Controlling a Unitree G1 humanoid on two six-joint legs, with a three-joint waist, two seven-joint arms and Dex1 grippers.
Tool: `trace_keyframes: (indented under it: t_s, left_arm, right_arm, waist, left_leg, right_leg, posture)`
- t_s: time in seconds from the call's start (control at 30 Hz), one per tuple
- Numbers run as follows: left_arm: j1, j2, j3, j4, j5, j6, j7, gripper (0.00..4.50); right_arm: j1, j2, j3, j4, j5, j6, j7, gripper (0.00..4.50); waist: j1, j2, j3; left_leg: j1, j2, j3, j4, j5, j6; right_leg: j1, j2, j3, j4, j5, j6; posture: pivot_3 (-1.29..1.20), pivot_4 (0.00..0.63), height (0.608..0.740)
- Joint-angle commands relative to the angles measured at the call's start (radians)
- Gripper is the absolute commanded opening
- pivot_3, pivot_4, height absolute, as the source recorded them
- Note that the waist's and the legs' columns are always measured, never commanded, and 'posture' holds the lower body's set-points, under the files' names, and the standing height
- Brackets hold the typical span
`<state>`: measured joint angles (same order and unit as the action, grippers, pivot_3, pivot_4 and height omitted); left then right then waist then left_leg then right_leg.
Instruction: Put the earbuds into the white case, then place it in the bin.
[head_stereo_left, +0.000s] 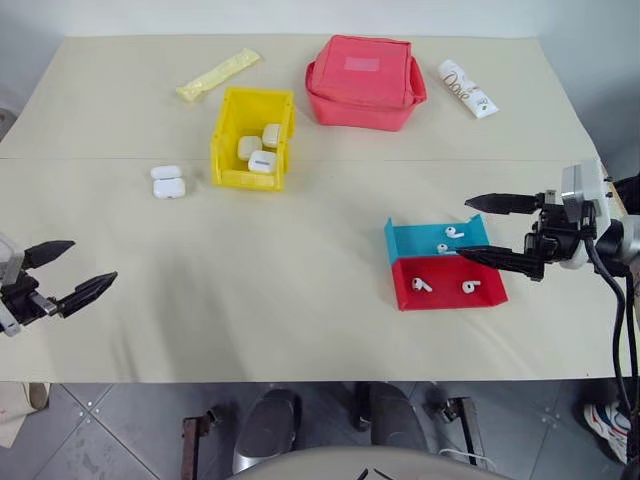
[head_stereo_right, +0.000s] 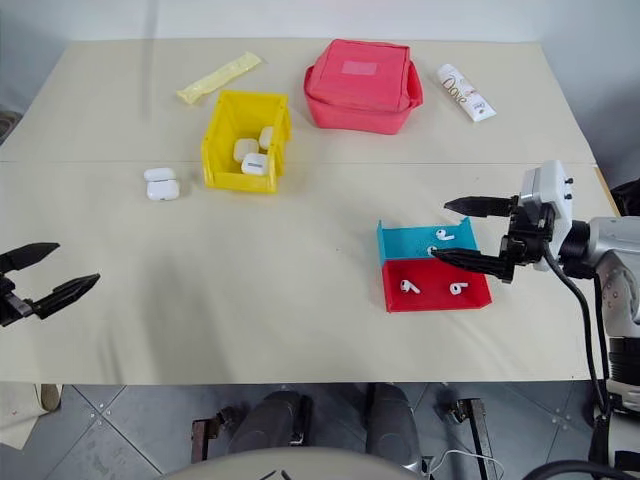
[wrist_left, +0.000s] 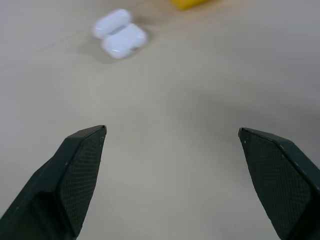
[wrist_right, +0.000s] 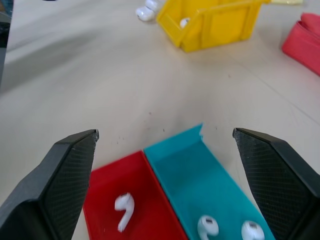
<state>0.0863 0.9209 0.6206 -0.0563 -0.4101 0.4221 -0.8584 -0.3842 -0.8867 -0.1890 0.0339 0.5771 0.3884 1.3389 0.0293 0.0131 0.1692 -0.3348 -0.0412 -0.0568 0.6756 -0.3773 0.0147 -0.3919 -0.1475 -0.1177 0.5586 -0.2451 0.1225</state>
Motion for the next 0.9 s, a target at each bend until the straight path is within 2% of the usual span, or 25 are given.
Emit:
trace_keyframes:
  t_s: [0.03, 0.17, 0.3, 0.47, 0.7, 0.9]
  left_arm:
    - [-0.13, 0.029, -0.089, -0.078, 0.028, 0.166, 0.153, 4.49]
    - [-0.328, 0.048, -0.266, -0.09, 0.075, 0.428, 0.272, 4.49]
    - [-0.488, 0.035, -0.373, -0.046, 0.097, 0.575, 0.335, 4.49]
    - [-0.832, -0.069, -0.546, 0.22, 0.184, 0.821, 0.47, 4.49]
    - [-1.068, -0.15, -0.645, 0.544, 0.273, 0.814, 0.518, 4.49]
    - [-1.191, -0.222, -0.664, 0.728, 0.328, 0.743, 0.542, 4.49]
  right_arm:
    - [-0.044, 0.018, 0.008, -0.057, 0.006, -0.029, -0.006, 4.5]
    - [-0.085, 0.037, 0.034, -0.066, 0.003, -0.047, 0.002, 4.5]
    - [-0.109, 0.053, 0.045, -0.056, 0.002, -0.053, -0.001, 4.5]
    - [-0.109, 0.072, 0.059, -0.059, -0.001, -0.071, 0.011, 4.5]
    - [-0.08, 0.076, 0.054, -0.084, 0.006, -0.076, 0.007, 4.5]
    - [-0.058, 0.074, 0.045, -0.102, 0.01, -0.071, -0.001, 4.5]
  waist:
    - [0.001, -0.001, 0.0]
    - [-0.004, -0.001, -0.001]
    - [-0.008, -0.003, -0.001]
    - [0.0, -0.005, -0.001]
    - [-0.004, -0.008, 0.0]
    - [-0.003, -0.009, 0.0]
  left_leg:
    - [0.0, -0.001, 0.0, 0.0, 0.0, 0.0]
    - [0.0, -0.001, 0.0, 0.0, 0.001, 0.002]
    - [0.001, 0.0, 0.002, -0.002, 0.002, 0.003]
    - [0.001, 0.002, 0.005, 0.002, 0.003, 0.001]
    - [0.0, 0.002, 0.007, 0.003, 0.003, 0.001]
    - [0.001, 0.003, 0.009, 0.004, 0.003, 0.001]
  right_leg:
    - [0.0, 0.0, 0.0, 0.0, 0.0, 0.0]
    - [0.0, 0.004, 0.001, 0.002, 0.001, 0.001]
    - [-0.002, 0.007, 0.004, 0.002, 0.001, 0.001]
    - [-0.001, 0.012, 0.006, 0.003, 0.002, 0.001]
    - [-0.003, 0.014, 0.008, 0.004, 0.002, 0.001]
    - [-0.003, 0.014, 0.008, 0.004, 0.002, 0.002]
  posture:
    - [0.0, 0.15, 0.74]
    - [0.0, 0.15, 0.74]
    - [0.0, 0.15, 0.74]
    - [0.0, 0.15, 0.74]
    - [0.0, 0.15, 0.74]
    - [0.0, 0.15, 0.74]
